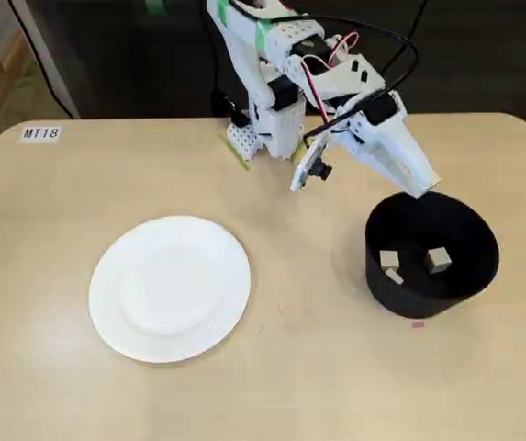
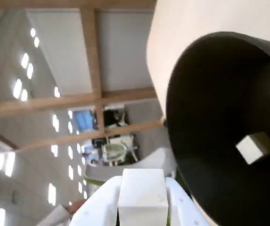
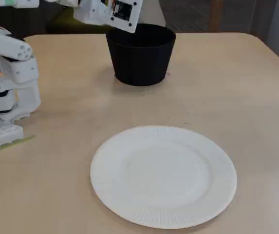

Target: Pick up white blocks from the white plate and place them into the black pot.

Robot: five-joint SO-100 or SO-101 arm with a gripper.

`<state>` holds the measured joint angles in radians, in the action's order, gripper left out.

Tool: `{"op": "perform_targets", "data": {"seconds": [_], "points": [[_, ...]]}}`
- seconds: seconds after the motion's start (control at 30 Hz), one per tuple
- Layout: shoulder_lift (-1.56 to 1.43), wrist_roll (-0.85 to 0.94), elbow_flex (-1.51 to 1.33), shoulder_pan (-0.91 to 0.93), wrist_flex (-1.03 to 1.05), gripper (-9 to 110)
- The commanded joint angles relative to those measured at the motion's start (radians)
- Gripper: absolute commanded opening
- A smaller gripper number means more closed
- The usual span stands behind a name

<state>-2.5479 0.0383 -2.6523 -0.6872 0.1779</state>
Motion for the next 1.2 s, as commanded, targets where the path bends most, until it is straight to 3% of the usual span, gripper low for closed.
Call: {"op": "perform_targets", "data": {"seconds": [0.0, 0.37, 0.53, 0.63, 0.73, 0.9, 1.17], "points": [[0.095, 0.044, 0.078, -0.018, -0.020, -2], [0.416, 0.135, 0.360, 0.017, 0.032, -2], [0.426, 0.189, 0.408, 0.055, 0.117, 18], [0.428, 0.202, 0.425, 0.080, 0.167, 23], [0.428, 0.212, 0.436, 0.095, 0.181, 21], [0.411, 0.172, 0.462, 0.127, 0.198, -2], [0.187, 0.153, 0.661, 0.356, 0.612, -2]]}}
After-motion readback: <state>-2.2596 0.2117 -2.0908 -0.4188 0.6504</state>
